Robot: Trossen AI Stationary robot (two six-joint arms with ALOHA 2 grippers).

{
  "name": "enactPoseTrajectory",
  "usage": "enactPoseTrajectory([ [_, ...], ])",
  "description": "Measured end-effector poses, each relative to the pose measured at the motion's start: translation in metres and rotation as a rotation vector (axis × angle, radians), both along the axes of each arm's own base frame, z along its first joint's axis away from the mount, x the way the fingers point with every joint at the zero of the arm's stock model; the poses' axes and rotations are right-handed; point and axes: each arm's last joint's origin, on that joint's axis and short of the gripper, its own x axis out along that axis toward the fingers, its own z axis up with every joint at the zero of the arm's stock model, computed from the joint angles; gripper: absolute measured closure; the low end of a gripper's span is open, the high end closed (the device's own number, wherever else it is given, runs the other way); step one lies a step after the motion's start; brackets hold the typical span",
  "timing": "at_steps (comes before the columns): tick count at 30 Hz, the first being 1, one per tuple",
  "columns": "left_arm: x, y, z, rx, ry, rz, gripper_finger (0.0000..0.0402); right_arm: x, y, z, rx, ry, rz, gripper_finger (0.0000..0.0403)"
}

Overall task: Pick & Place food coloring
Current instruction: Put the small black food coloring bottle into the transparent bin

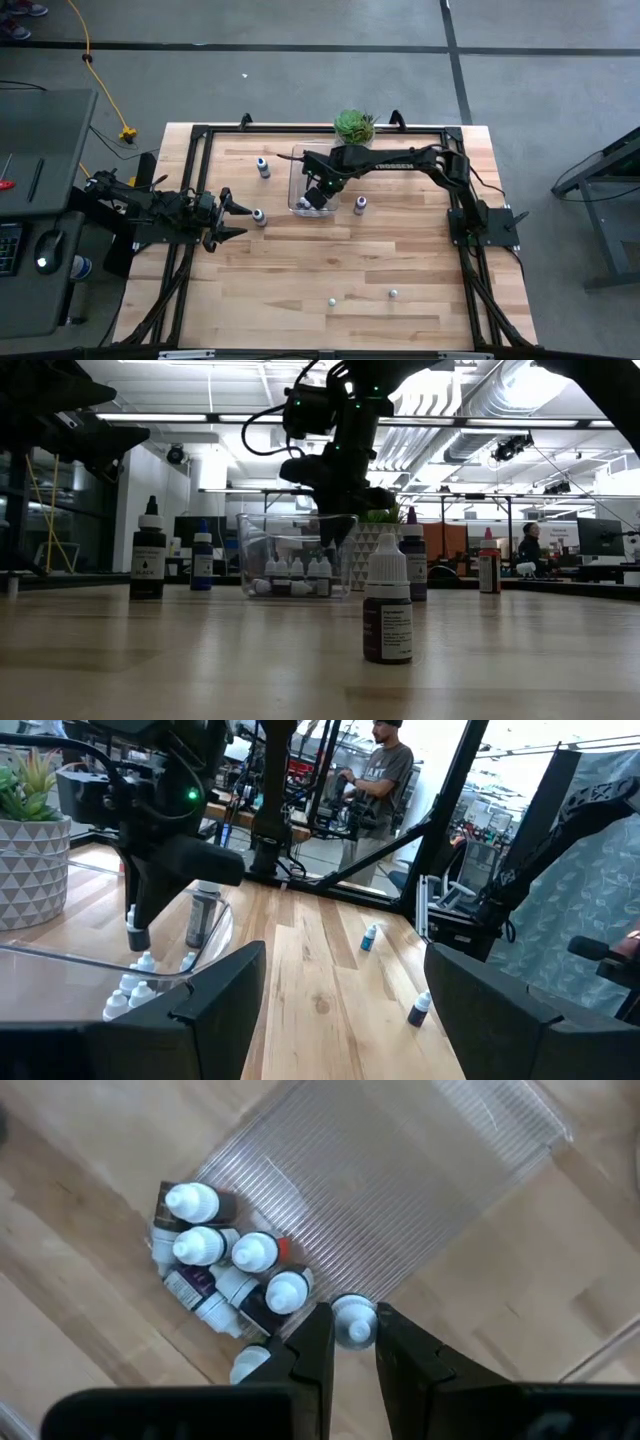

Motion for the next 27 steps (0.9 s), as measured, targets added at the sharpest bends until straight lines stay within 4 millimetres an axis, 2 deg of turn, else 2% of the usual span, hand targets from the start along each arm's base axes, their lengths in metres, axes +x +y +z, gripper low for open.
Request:
enactPoseTrajectory([
  [11,0.000,0.000,0.000,0.000,0.000,0.000,0.0130,0.004,0.009,-0.007,0.026,0.005,-0.113,0.0352],
  [27,0.000,0.000,0.000,0.000,0.000,0.000,0.0130,0.003,0.013,-0.007,0.069,0.012,-0.086,0.0340],
])
